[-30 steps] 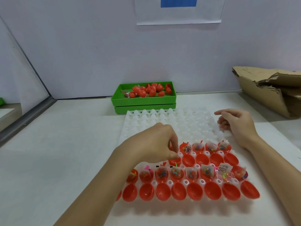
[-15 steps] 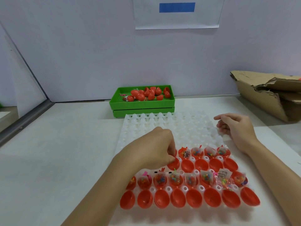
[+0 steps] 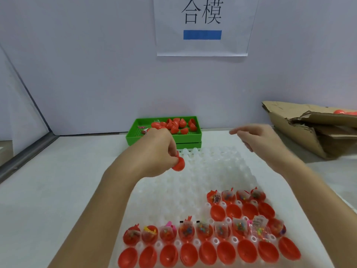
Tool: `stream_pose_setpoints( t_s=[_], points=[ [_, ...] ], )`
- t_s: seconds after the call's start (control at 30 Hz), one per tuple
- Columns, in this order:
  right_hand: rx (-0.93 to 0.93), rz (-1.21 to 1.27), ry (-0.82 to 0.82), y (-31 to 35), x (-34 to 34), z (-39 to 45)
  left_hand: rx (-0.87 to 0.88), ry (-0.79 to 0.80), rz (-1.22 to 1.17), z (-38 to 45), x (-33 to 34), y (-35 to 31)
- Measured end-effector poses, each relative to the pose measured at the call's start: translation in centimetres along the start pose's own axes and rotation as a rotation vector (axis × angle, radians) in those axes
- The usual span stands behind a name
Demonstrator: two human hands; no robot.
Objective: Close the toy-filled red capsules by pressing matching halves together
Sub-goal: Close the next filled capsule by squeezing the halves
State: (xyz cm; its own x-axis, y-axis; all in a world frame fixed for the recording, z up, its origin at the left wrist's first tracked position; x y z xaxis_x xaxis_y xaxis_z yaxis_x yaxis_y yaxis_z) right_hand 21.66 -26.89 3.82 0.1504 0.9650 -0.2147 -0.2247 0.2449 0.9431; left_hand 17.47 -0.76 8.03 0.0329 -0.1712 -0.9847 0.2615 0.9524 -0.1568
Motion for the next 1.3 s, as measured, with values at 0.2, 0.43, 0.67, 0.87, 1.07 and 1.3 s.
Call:
stream_pose_setpoints(
  t_s=[0.2, 0.43, 0.67, 0.87, 1.07, 1.3],
  points=[
    [0.153, -0.110, 0.424, 7.2, 8.5, -2.2, -0.037, -0.055, -0.022, 0.6, 0.2, -0.5],
    [0.366, -0.022, 0.446, 5.8, 11.6, -3.4, -0.064, -0.062, -0.034, 1.1, 0.8, -0.3],
    [0.334, 0.126, 0.494, 5.3, 11.6, -3.0, -0.068, -0.206, -0.072, 1.4, 0.8, -0.8],
    [0.296, 0.173, 0.421, 5.4, 10.3, -2.5, -0.038, -0.210, -0.269, 1.3, 0.2, -0.9],
    [0.285, 0.292, 0.423, 6.3, 8.5, -2.3, -0.063, -0.234, -0.435, 0.6, -0.9, 1.5],
    [0.238, 0.301, 0.600, 7.5, 8.6, -2.9, 0.102, -0.062, -0.788, 0.2, 0.3, 1.5]
  ],
)
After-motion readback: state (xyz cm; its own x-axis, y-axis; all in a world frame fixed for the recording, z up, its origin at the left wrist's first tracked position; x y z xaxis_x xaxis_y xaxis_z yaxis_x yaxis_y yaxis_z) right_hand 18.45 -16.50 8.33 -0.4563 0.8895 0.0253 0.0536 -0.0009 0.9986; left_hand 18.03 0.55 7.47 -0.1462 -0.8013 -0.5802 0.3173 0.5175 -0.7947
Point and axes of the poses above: each hand's wrist, its own z-axis towards the middle knuckle, its own x-axis out of the palm, y = z × x, the point moved 5 cm from there along z, towards the middle knuckle, and after that the axes turned 14 degrees about z, right-handed, at the moved point
